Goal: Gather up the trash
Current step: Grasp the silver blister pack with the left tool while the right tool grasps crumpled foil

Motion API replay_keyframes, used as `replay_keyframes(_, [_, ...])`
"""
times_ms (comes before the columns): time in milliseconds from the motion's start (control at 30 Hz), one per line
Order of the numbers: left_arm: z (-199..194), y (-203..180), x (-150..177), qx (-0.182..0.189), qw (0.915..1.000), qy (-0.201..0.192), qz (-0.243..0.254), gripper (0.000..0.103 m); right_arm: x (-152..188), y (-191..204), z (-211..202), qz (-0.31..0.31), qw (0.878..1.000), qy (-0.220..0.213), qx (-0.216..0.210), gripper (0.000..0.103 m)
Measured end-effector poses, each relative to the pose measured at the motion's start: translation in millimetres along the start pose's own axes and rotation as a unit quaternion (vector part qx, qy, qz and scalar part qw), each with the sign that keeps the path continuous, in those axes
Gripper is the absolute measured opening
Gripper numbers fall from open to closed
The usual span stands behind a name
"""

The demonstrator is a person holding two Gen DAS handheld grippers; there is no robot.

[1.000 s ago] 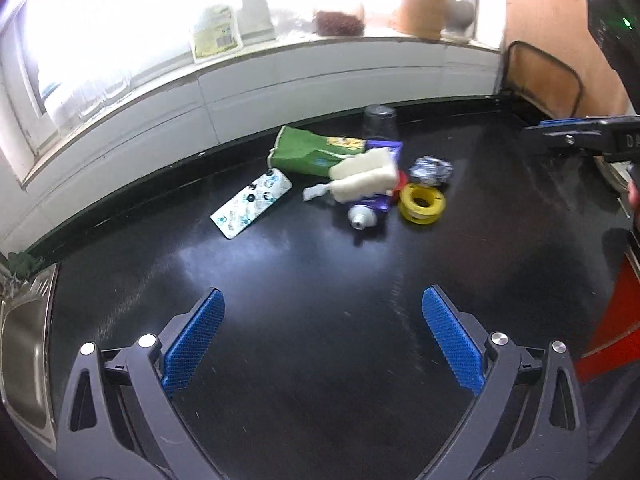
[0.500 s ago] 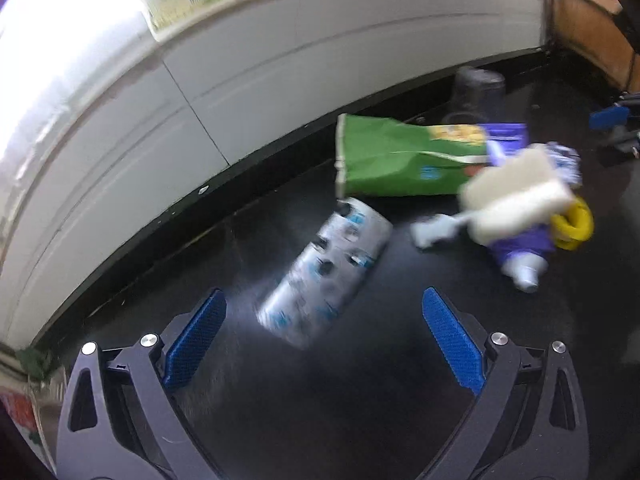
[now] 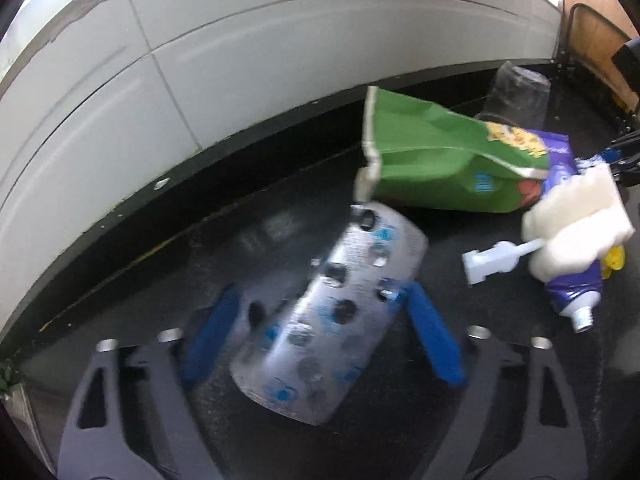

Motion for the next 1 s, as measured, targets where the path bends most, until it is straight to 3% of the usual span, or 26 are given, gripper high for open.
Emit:
replay_keyframes(67, [-5,-6,0,-0.004,1.0,0.002,0.008,0.051,-1,3,-4,-0.005,1.0,-0.006,0.001,0.038])
replay_keyframes(167, [-12,-15,1,-0.016,0.9997,0.008,0.019,0.043,-3,6,-11,-0.011,1.0,-0.011,0.01,0.036])
replay_keyframes(367, [-37,-18,7,-0.027,0.9994,0.006,-0.02,0.041,-1,7,-44,-0.006,0.999,-0.037,0.024,0.036])
replay_keyframes(667, [-123,-44,29,-0.054,0.9958,-0.01,-0.073,0.041,19,37,-98,-0.031,0.996,-0.079,0.026,0.036])
replay_keyframes(1000, [-192,-117,123,-0.065,0.9915,0.023,-0.111,0.041,94,90,-113,-0.057,0.996,-0.071,0.01,0.036])
Point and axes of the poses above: each gripper's, at about its wrist camera, not at the fingertips, and z roughly the way its jaws point, y to its left, x to its underside, the point moved 8 cm from there along z, roughly the way its jaws point, and after that the axes turned 3 degrees about -y, right-handed, at the moved point
